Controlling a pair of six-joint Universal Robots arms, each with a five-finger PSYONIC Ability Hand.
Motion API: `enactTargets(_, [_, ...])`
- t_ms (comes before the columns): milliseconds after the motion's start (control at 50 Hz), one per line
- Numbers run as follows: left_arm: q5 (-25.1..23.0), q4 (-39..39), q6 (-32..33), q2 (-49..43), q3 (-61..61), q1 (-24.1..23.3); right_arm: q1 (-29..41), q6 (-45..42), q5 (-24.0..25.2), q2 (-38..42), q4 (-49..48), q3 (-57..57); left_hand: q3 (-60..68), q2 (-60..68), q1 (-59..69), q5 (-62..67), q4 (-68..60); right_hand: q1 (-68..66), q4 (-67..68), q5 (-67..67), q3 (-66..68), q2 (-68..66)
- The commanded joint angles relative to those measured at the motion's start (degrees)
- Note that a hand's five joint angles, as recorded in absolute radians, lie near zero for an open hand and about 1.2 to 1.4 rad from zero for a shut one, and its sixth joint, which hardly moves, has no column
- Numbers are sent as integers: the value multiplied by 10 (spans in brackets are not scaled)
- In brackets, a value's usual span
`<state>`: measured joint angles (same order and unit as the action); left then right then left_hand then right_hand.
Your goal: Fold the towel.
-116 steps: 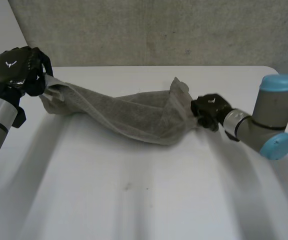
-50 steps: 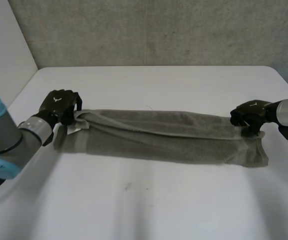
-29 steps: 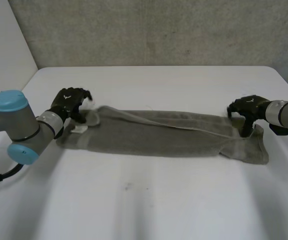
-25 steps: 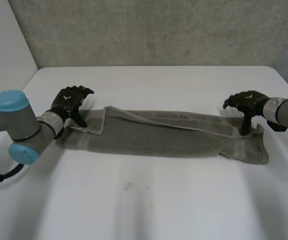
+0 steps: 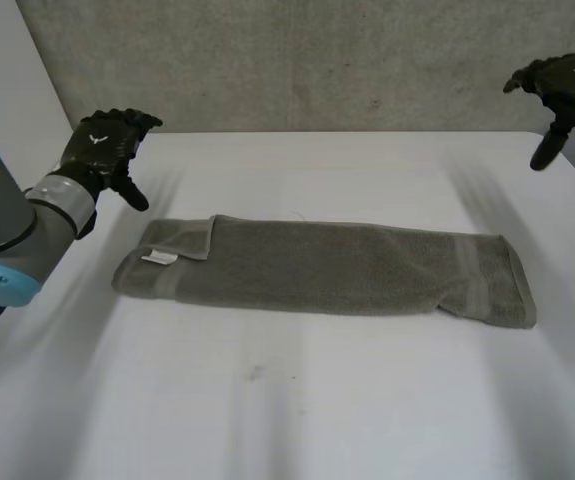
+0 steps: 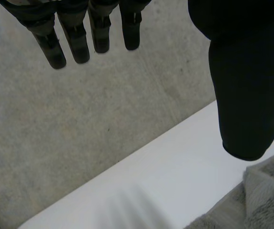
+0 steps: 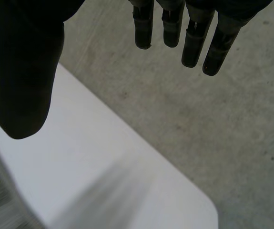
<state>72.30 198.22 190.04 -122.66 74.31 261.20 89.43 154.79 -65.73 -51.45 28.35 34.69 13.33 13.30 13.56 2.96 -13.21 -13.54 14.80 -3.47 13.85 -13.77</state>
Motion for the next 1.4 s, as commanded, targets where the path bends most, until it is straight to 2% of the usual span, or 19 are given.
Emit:
enactTargets(20, [-36,-33,4,65,80,1,-15,-60,10,-90,4,195,154,154,151,157,-155,35,-48,35,-39,38])
enactTargets(160, [-90,-108,10,46,94,1,-15,-150,16,-131,3,379,273,273,271,277,-274,-2,-10,-3,-1,0])
enactTargets(220, [-102,-124,25,18,96,1,-15,-158,15,-134,-1,409,287,287,284,290,-288,-2,-10,-3,-1,0])
enactTargets(400, [-97,-129,115,-53,70,0,-15,-162,16,-140,-83,526,285,285,283,289,-286,-1,-12,-2,-2,2])
enactTargets(600, [-85,-141,117,-120,-15,1,-15,-161,16,-140,-133,571,277,277,274,280,-278,1,-14,0,-4,3])
enactTargets(680, [-66,-151,117,-142,-53,1,-15,-160,16,-140,-144,576,236,237,234,240,-237,1,-14,0,-4,3])
enactTargets(720, [-26,-163,116,-165,-95,1,-15,-159,16,-141,-144,577,124,124,122,128,-125,1,-14,0,-4,3])
enactTargets(740, [-26,-163,116,-166,-95,1,-15,-159,16,-141,-144,578,124,124,121,127,-125,1,-14,0,-4,3])
enactTargets(760, [0,-167,115,-172,-111,2,-15,-159,16,-141,-144,578,7,7,5,11,-8,1,-14,0,-4,3])
enactTargets(780, [19,-172,113,-173,-117,3,-15,-159,16,-141,-145,579,-33,-33,-36,-30,32,1,-14,0,-4,3])
enactTargets(820, [33,-174,111,-171,-116,2,-16,-159,16,-141,-146,583,-33,-33,-35,-29,32,3,-15,2,-6,5])
enactTargets(960, [32,-175,98,-135,-71,-1,-36,-159,16,-143,-171,608,-33,-33,-35,-29,32,1,-14,0,-4,3])
enactTargets(1120, [0,-166,97,-71,15,-17,-64,-158,16,-143,-197,623,-33,-33,-35,-29,32,-6,-7,-7,3,-3])
enactTargets(1260, [-1,-161,96,-42,37,-17,-73,-157,16,-144,-207,634,-31,-31,-33,-27,30,-9,-3,-10,6,-7])
enactTargets(1320, [-5,-161,95,-12,56,-17,-73,-157,16,-147,-208,637,-4,-4,-7,-1,3,-7,-5,-8,4,-5])
enactTargets(1400, [-39,-164,95,19,76,-18,-73,-157,16,-153,-210,640,59,60,57,63,-61,-6,-7,-7,3,-4])
